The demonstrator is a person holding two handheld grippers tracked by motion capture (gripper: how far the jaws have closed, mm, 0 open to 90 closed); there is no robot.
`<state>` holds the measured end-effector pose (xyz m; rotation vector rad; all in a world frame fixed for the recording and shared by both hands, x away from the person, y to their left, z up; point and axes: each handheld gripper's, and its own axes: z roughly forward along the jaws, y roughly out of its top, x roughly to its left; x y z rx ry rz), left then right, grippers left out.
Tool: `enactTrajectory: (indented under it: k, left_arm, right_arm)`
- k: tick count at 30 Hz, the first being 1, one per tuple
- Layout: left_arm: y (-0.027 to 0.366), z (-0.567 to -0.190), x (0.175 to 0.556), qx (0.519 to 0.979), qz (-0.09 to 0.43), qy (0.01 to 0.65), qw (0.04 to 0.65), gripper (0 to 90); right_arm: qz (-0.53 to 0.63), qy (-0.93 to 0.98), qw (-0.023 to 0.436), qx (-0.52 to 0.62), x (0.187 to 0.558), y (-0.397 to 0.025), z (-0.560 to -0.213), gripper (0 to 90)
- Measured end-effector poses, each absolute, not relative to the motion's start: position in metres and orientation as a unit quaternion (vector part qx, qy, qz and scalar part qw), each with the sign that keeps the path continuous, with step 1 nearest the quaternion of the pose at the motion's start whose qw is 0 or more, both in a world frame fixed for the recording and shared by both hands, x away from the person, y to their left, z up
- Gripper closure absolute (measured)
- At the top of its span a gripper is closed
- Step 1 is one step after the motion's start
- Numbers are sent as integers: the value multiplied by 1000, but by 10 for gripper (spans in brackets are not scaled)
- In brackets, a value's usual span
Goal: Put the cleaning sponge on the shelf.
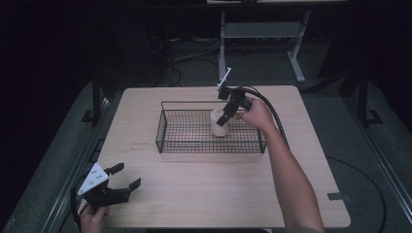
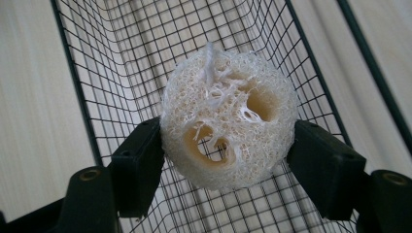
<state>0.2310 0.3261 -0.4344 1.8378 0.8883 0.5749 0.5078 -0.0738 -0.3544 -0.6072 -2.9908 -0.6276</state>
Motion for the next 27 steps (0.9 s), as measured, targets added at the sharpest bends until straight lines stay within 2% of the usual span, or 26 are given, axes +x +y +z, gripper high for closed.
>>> enactTrajectory:
  k: [9,20,22,24,27]
  left_arm:
    - [325,-435,231,757,236,365,488,139]
    - [326,-434,231,755,238,368,488,140]
    - [327,-434,230,757,237,366,487,139]
    - [327,-434,230,756,238,367,487,140]
    - [326,-434,231,757,236,366,487,140]
  right_arm:
    - [-203,-957,29,-205,513,-73,-382,297]
    - [-215,-952,33,-214,514,-74,-390,290]
    - [-215,-951,35,-217,513,-76,-392,268]
    - [-208,-952,29,-223,512,-77,-392,197]
    - [-215,-950,31,-224,511,-79,-386,185]
